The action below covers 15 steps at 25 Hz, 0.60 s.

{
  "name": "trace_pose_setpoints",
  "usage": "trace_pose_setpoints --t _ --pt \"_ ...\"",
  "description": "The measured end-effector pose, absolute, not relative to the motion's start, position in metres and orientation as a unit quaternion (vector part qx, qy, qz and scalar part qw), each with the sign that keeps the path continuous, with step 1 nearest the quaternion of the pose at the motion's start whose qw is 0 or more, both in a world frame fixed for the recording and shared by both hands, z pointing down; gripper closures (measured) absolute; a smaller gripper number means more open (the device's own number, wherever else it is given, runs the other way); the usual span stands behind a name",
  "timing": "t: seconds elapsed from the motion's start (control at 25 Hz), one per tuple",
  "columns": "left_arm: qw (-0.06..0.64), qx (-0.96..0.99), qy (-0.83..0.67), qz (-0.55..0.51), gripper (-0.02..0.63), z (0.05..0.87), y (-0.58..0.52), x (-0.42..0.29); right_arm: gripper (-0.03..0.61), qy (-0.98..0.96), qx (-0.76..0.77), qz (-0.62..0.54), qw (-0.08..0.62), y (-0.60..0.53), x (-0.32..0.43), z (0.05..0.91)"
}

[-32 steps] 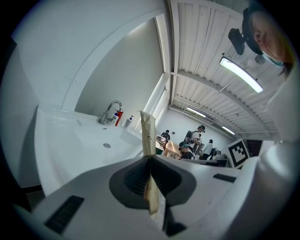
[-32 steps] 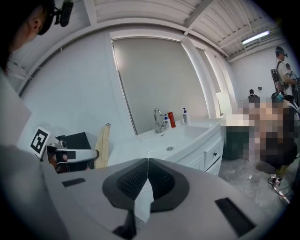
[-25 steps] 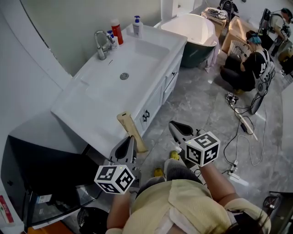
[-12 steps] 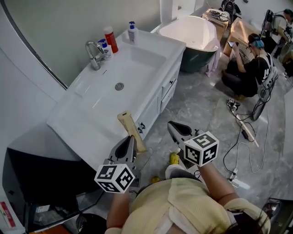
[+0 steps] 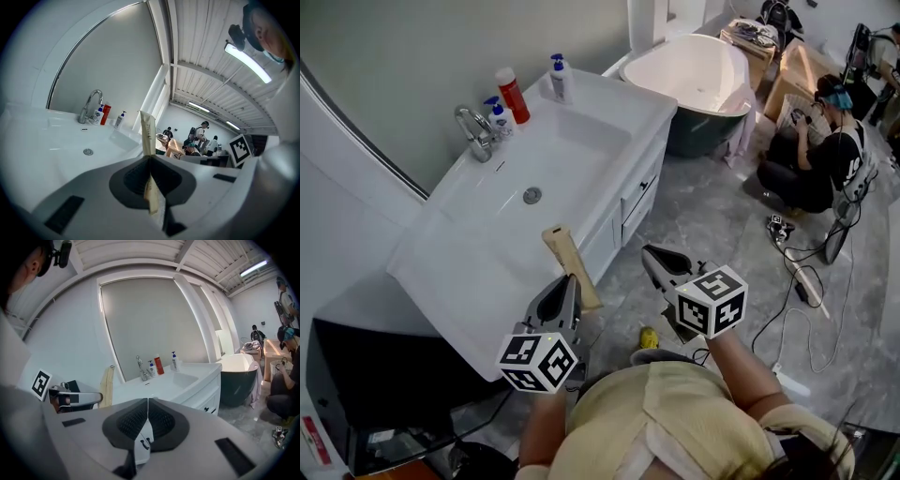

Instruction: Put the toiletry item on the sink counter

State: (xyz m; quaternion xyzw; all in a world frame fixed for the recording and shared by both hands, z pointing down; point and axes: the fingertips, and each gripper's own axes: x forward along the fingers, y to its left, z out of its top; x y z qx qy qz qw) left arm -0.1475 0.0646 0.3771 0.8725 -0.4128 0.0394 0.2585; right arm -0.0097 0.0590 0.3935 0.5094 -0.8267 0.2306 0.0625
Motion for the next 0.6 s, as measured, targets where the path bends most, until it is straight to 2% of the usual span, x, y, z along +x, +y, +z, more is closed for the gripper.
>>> trace_pose_setpoints --t 0.6 --pt "0.259 0.865 -0.428 0.04 0.572 0.384 0.012 -0.074 0.552 -0.835 0.496 0.227 0.073 0.006 0.063 0.401"
